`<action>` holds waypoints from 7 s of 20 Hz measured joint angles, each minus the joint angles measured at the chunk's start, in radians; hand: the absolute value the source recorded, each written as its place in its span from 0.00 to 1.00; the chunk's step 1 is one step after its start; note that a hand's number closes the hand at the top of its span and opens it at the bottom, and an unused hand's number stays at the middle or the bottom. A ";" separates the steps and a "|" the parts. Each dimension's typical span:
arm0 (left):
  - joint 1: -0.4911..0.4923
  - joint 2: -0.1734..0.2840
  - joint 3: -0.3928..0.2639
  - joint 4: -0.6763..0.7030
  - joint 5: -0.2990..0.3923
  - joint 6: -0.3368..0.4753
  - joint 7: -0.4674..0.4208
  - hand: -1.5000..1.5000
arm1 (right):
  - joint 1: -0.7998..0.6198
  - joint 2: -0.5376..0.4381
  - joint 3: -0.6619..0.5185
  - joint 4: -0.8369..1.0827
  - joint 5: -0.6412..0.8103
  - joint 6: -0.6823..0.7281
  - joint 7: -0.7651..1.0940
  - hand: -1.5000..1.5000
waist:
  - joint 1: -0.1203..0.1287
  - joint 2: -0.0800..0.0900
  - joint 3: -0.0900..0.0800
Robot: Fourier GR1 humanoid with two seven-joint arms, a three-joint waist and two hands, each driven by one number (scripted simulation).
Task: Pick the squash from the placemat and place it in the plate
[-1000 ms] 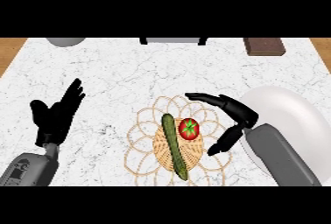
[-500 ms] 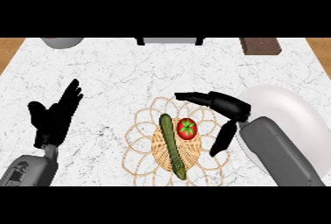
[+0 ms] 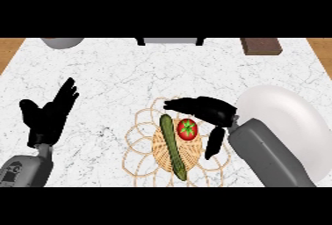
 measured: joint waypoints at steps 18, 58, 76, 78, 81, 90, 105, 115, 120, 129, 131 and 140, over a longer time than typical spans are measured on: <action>0.020 -0.079 0.050 -0.015 -0.096 -0.041 0.009 0.50 | 0.006 0.153 0.006 0.040 0.277 0.060 0.095 0.00 | 0.001 0.000 0.000; 0.035 -0.116 0.137 -0.010 -0.147 -0.097 0.031 0.50 | 0.009 0.251 -0.264 -0.129 0.701 -0.585 0.934 1.00 | -0.027 -0.020 -0.003; 0.026 -0.121 0.142 -0.026 -0.151 -0.121 0.034 0.50 | 0.192 0.199 -0.326 -0.524 0.980 -0.684 1.375 1.00 | -0.010 -0.003 0.000; 0.027 -0.117 0.147 -0.053 -0.145 -0.124 0.059 0.50 | 0.249 0.183 -0.353 -0.561 0.961 -0.689 1.357 1.00 | -0.009 -0.002 0.000; 0.012 -0.133 0.142 -0.040 -0.161 -0.111 0.063 0.50 | 0.329 0.147 -0.402 -0.584 0.904 -0.706 1.319 1.00 | -0.009 -0.001 0.000; 0.036 -0.142 0.148 -0.054 -0.163 -0.124 0.043 0.50 | 0.457 0.092 -0.557 -0.515 0.579 -0.693 1.157 0.00 | -0.006 0.000 0.001; 0.008 -0.157 0.154 -0.035 -0.184 -0.120 0.057 0.50 | 0.493 0.084 -0.582 -0.673 0.302 -0.857 0.763 0.00 | -0.008 -0.003 0.000; 0.010 -0.157 0.169 -0.024 -0.184 -0.130 0.046 0.50 | 0.582 0.169 -0.654 -0.856 -0.046 -0.808 0.784 0.00 | -0.011 -0.002 0.001; 0.018 -0.165 0.169 -0.036 -0.196 -0.132 0.048 0.50 | 0.694 0.151 -0.741 -0.888 -0.213 -0.746 0.652 0.00 | -0.009 -0.001 0.001; 0.007 -0.160 0.198 -0.047 -0.192 -0.162 0.072 0.50 | 0.801 0.138 -0.876 -0.872 -0.354 -0.654 0.500 0.00 | -0.007 0.000 0.000; 0.019 -0.167 0.198 -0.035 -0.195 -0.169 0.044 0.50 | 0.822 0.133 -0.906 -0.880 -0.372 -0.636 0.491 0.00 | -0.008 -0.001 0.000; 0.030 -0.195 0.184 -0.063 -0.231 -0.148 0.059 0.50 | 0.895 0.123 -1.019 -0.831 -0.426 -0.541 0.421 0.00 | -0.007 -0.001 0.000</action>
